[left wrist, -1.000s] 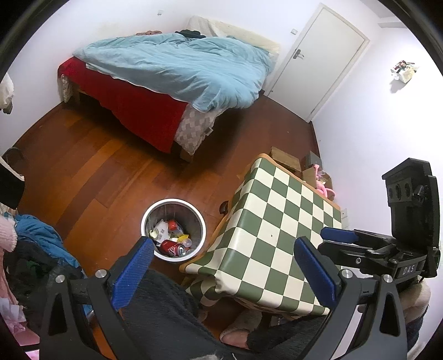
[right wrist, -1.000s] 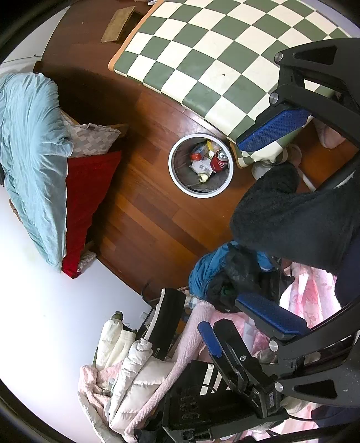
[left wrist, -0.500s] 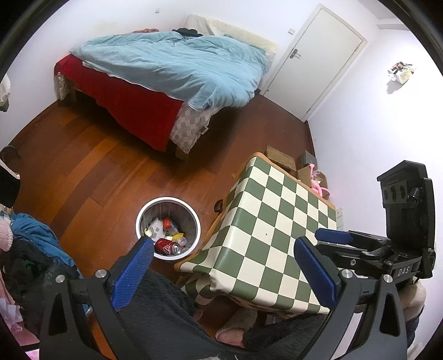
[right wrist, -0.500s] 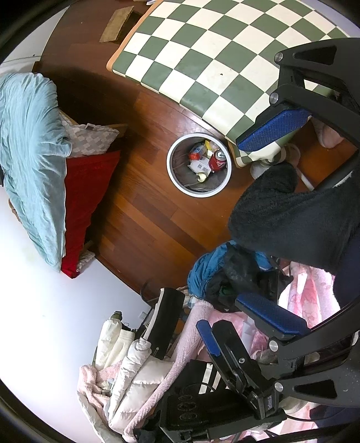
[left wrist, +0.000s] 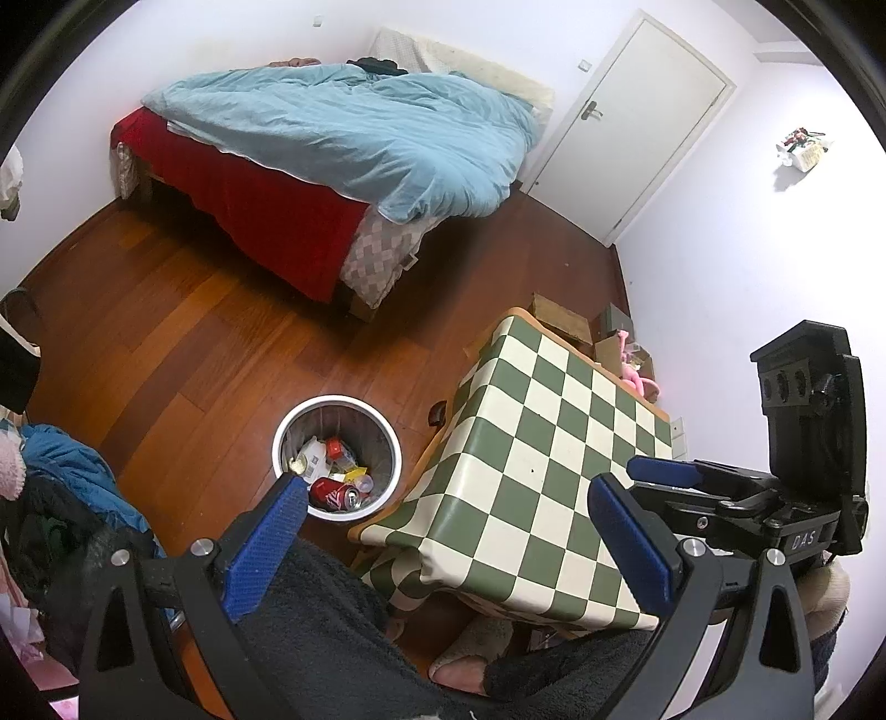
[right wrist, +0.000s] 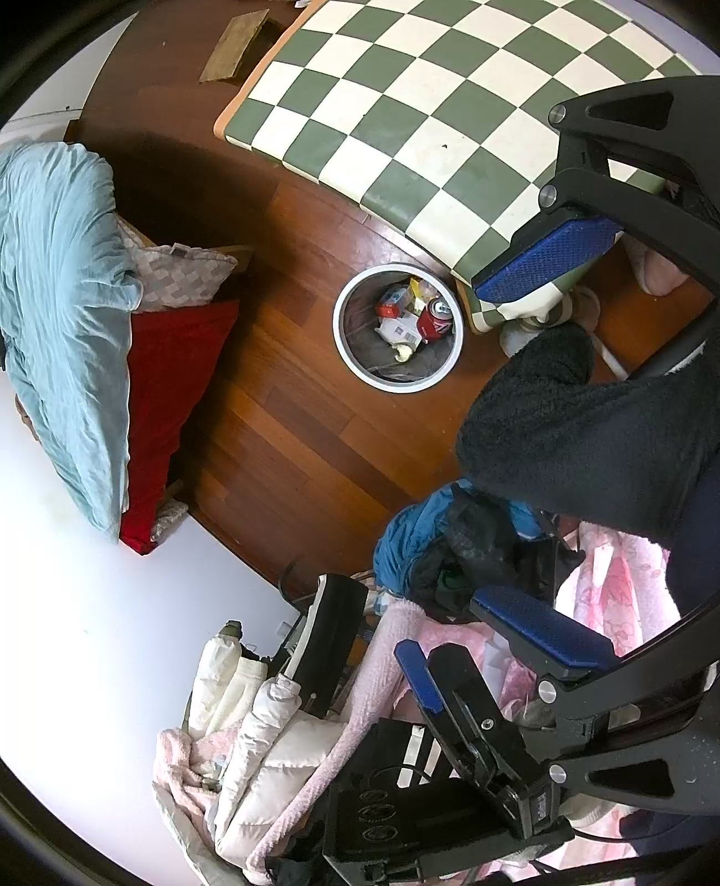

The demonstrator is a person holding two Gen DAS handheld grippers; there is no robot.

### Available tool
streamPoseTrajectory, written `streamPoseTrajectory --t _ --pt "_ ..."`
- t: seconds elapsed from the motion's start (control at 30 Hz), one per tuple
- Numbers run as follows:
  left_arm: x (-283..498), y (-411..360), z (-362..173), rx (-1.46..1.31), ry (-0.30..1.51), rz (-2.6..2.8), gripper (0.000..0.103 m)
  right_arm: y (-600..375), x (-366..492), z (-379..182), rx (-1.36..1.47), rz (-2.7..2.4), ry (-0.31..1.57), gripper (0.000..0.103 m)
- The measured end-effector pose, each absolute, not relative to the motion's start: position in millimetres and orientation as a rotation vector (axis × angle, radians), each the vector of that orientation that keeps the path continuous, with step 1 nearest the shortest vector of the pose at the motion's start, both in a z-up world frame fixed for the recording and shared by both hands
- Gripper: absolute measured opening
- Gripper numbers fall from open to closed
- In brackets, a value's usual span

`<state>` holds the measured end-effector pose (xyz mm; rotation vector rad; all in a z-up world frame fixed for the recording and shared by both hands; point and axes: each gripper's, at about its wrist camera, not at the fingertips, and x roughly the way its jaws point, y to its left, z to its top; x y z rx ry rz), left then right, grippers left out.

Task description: Collect trash

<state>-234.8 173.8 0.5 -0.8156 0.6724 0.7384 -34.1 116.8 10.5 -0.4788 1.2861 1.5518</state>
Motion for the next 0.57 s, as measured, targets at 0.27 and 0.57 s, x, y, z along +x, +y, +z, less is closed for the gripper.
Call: streamPoseTrajectory --t 0.27,0.57 --pt "-236.0 174.2 2.0 -0.816 0.669 0.740 0.103 119.3 -35.2 11.2 -0.476 1.548 1.287 0.103" --pt "-237.1 175.6 5.2 -0.820 0.660 0.738 0.103 119.6 -36.8 11.0 -0.476 1.547 1.286 0.103"
